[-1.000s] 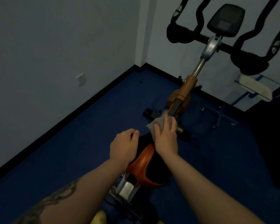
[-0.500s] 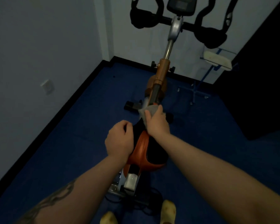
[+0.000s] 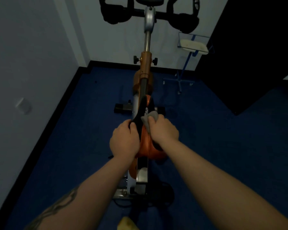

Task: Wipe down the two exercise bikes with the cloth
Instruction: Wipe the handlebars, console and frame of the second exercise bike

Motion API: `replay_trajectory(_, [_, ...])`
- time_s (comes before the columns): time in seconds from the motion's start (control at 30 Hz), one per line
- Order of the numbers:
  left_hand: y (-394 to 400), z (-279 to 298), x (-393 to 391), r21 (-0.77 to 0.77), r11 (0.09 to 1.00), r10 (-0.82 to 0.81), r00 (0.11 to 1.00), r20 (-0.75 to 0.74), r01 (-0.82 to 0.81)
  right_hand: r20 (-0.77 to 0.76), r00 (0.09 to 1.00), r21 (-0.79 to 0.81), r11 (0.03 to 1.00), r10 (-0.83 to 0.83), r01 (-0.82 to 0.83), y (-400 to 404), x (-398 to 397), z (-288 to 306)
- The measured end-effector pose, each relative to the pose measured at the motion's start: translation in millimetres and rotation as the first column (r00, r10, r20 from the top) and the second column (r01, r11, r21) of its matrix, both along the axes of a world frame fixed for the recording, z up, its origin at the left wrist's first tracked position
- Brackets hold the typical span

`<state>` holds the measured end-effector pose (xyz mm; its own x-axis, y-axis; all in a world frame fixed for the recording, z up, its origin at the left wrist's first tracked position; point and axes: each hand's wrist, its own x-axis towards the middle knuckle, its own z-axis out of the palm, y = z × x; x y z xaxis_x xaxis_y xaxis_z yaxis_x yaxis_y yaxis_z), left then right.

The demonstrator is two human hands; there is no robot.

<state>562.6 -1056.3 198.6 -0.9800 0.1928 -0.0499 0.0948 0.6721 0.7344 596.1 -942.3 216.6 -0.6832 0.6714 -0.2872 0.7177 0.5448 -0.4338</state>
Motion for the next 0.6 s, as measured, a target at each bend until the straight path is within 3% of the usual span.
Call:
replay_trajectory(0.13, [2,3,0,-0.027,1.0,0.007,0.999,0.044,-0.006,-0.082,0.996,0.224,0.974,0.046,-0.026,-26,30,-11])
replay_trajectory(0.2, [4,6,-1,-0.052,0.999,0.003,0.997,0.078,0.001,-0.167,0.984,0.261,0.965,0.068,-0.023,-37,55,-17])
replay_trajectory(0.27, [7,9,-1,-0.071,0.997,0.004,0.996,0.094,0.003,-0.22,0.975,0.162,0.987,0.026,0.01,-24,50,-17])
replay_trajectory(0.4, [7,10,0,-0.062,0.997,0.04,0.996,0.078,-0.035,-0.101,0.984,-0.162,0.979,-0.144,0.127,8,17,-6])
replay_trajectory(0.5, [5,6,0,-0.037,0.998,0.05,0.997,0.054,-0.049,-0.234,0.963,0.012,0.99,-0.137,0.143,-15,33,-19])
replay_trajectory(0.6, [3,4,0,-0.009,0.998,0.063,0.998,0.016,-0.063,-0.335,0.942,0.154,0.985,-0.025,0.081,-29,48,-27])
